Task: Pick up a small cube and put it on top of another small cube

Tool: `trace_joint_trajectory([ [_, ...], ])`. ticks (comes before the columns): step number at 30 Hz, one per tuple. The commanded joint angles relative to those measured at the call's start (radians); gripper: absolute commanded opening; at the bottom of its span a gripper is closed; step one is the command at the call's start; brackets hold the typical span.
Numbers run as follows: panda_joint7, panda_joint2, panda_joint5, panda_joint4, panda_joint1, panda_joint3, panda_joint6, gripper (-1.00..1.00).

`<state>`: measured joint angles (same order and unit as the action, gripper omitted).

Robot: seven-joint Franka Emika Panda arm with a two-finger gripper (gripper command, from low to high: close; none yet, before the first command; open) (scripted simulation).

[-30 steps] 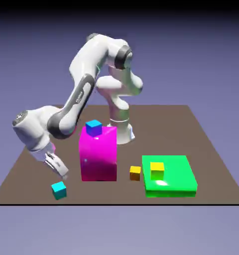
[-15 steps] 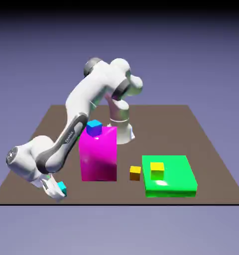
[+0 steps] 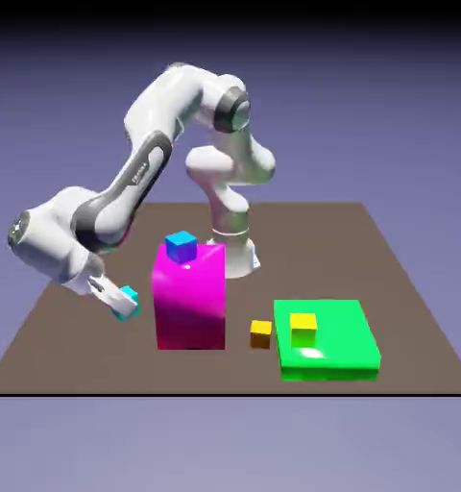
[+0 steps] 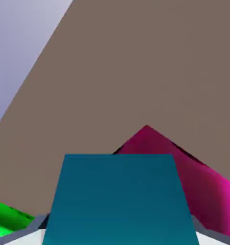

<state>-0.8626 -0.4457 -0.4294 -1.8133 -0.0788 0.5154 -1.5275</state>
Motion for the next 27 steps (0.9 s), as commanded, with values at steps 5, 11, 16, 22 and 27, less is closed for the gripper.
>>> trace_joint_trajectory([
  [5, -0.014, 0.181, 0.116, -0.105, -0.019, -0.080, 0.030, -1.00],
  [11, -0.031, 0.399, 0.253, -0.231, -0.041, -0.175, 0.066, -1.00],
  [16, -0.045, 0.580, 0.368, -0.336, -0.059, -0.255, 0.096, -1.00],
  [22, -0.050, 0.648, 0.403, -0.476, -0.065, -0.280, 0.011, -1.00],
  [27, -0.051, 0.659, 0.404, -0.558, -0.065, -0.281, -0.061, 1.00],
])
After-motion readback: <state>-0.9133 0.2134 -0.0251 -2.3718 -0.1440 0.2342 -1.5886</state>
